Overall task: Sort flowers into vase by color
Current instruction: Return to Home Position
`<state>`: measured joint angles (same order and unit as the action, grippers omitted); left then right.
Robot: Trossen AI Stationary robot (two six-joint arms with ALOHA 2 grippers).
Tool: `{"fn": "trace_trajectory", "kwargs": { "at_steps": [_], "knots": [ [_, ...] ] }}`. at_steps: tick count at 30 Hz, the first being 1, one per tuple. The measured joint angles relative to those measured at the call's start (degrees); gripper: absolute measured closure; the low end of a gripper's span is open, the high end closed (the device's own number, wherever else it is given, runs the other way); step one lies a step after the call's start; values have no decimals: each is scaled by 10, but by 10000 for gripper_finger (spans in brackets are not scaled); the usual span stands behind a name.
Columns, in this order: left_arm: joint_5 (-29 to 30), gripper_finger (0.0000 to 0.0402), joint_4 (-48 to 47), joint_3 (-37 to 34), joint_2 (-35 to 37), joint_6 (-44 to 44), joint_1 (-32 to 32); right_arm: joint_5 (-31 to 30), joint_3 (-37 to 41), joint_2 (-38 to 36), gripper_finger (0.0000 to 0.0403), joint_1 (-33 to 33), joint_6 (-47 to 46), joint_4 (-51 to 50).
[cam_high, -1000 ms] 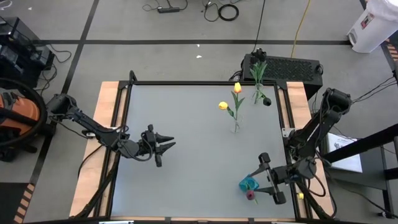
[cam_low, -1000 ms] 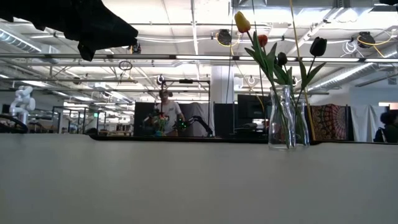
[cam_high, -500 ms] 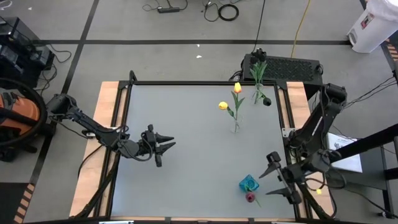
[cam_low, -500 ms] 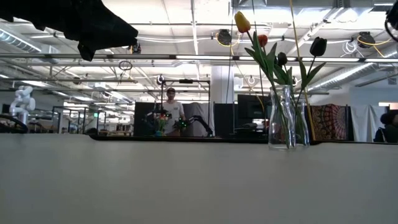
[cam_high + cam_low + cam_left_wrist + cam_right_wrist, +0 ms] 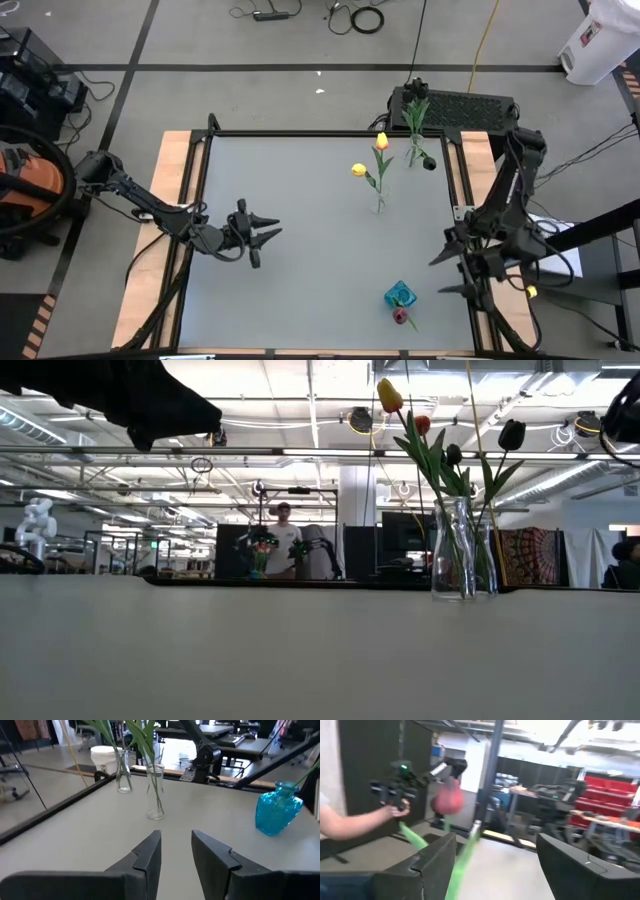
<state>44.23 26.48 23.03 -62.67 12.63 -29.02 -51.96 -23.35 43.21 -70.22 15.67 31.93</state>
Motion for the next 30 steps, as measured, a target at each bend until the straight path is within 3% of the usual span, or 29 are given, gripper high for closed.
{"fn": "trace_trajectory", "kwargs": {
  "at_steps": [5, 13, 27, 30],
  "knots": [
    [22, 288, 0, 0, 0, -52, 0, -36, 0, -51, 135, -12, 61, -32],
    [153, 288, -52, 0, 38, -95, 0, -78, 0, -150, 135, -15, 131, -107],
    [194, 288, -367, 0, 244, 54, 0, -81, 0, -432, 135, -15, 131, -301],
    [199, 288, -426, -1, 278, 93, 0, -93, -5, -422, 135, -13, 145, -289]
  ]
}}
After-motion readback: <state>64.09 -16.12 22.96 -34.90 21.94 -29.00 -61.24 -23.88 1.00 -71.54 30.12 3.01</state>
